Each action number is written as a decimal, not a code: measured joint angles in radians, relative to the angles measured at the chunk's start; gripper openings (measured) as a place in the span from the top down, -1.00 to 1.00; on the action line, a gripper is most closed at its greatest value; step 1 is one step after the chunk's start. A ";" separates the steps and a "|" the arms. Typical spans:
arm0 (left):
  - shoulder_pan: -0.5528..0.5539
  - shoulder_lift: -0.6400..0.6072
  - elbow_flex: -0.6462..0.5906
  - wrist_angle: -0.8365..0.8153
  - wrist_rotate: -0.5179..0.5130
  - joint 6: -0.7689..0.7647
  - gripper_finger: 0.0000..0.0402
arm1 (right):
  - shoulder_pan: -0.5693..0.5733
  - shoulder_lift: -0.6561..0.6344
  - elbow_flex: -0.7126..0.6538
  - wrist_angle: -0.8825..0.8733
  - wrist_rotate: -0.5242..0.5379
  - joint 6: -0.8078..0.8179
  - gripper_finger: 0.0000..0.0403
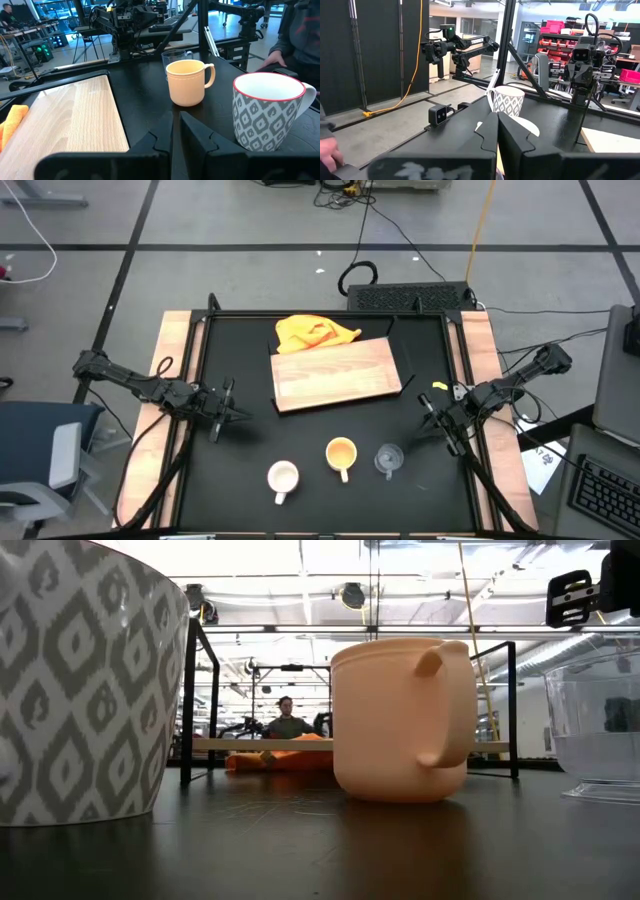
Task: Stack small to large cups/mugs on shelf
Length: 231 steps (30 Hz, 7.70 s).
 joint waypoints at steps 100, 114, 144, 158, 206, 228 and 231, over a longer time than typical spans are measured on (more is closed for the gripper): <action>0.000 0.000 0.000 0.000 0.000 0.000 0.82 | 0.000 0.000 0.000 0.010 0.000 0.007 1.00; 0.000 0.000 0.000 0.000 0.000 0.000 0.82 | 0.000 0.002 0.000 0.085 0.000 -0.079 1.00; 0.000 0.000 0.000 0.000 0.000 0.000 0.82 | -0.001 0.625 0.733 -0.545 0.368 0.225 1.00; 0.000 0.000 0.000 0.000 0.000 0.000 0.82 | -0.054 0.860 1.030 -1.130 0.283 0.726 1.00; 0.000 0.000 0.000 0.000 0.000 0.000 0.82 | -0.034 1.100 1.033 -1.055 0.038 0.601 0.85; 0.000 0.000 0.000 0.000 0.000 0.000 0.82 | -0.063 1.100 0.901 -0.976 -0.001 0.610 0.04; 0.000 0.000 0.000 0.000 0.000 0.000 0.82 | -0.063 1.100 0.890 -0.962 0.000 0.610 0.04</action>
